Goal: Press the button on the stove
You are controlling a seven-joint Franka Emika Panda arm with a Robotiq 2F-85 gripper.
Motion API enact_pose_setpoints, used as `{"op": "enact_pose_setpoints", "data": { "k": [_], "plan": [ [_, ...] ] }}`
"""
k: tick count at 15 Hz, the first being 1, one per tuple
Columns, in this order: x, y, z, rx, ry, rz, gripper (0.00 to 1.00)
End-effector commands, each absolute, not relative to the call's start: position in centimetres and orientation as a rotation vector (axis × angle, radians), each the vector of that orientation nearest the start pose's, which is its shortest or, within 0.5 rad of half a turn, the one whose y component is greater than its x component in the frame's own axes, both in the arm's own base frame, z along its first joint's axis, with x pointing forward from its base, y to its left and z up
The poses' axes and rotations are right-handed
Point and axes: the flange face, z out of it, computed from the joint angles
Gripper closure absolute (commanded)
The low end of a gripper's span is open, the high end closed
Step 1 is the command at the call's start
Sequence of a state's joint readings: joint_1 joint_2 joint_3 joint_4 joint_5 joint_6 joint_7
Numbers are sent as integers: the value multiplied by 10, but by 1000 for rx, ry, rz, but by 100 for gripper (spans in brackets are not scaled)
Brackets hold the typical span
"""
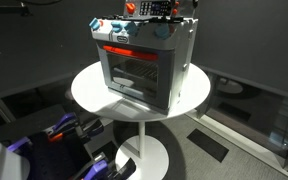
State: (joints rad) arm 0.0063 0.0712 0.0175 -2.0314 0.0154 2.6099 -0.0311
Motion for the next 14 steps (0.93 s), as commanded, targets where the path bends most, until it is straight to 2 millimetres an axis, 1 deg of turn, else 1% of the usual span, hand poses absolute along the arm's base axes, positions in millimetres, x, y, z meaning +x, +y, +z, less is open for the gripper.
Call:
{"op": "enact_pose_setpoints", "data": {
  "k": [1, 7, 14],
  "plan": [
    [618, 13, 475, -3036, -72, -833, 0],
    [593, 8, 482, -3039, -71, -730, 0],
    [563, -9, 490, -3027, -23, -544, 0]
  ]
}}
